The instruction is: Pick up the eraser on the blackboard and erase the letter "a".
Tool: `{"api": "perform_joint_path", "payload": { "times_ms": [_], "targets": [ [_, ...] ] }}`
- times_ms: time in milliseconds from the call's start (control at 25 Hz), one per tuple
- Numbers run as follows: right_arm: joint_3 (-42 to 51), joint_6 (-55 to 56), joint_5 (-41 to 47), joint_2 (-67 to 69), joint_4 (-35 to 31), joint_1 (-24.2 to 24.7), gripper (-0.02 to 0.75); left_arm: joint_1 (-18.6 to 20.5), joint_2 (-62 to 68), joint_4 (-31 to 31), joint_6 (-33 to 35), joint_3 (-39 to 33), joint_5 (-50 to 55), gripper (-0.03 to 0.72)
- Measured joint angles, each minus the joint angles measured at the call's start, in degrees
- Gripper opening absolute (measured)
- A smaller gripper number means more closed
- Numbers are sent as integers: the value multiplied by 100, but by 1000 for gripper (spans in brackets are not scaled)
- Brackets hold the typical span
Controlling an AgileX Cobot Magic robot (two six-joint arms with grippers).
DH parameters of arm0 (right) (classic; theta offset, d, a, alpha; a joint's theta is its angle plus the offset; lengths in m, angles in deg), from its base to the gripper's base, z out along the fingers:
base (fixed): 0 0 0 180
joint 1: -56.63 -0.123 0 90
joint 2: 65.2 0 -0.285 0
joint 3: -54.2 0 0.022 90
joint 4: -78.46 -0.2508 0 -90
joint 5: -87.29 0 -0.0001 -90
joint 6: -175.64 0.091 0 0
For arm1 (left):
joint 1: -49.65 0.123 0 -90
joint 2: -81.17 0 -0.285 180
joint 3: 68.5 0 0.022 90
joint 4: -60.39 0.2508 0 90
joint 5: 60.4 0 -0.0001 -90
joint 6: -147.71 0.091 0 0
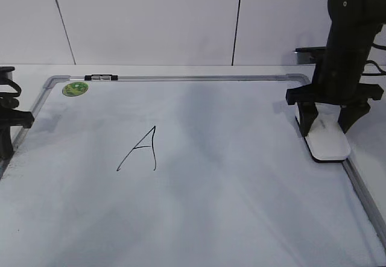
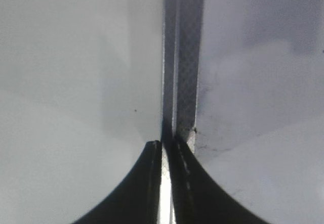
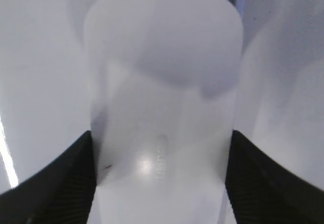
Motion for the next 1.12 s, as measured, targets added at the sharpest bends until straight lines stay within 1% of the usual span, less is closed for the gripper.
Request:
{"api": "perform_joint_path", "payload": {
  "times_ms": [400, 760, 1120],
  "targets": [
    [0, 0, 0, 59, -12, 0, 554, 0, 0, 0, 0, 0, 0, 33],
    [0, 0, 0, 68, -1, 0, 591, 0, 0, 0, 0, 0, 0, 33],
    [-22, -22, 0, 81, -1, 0, 594, 0, 0, -4, 0, 0, 0, 33]
  ]
}}
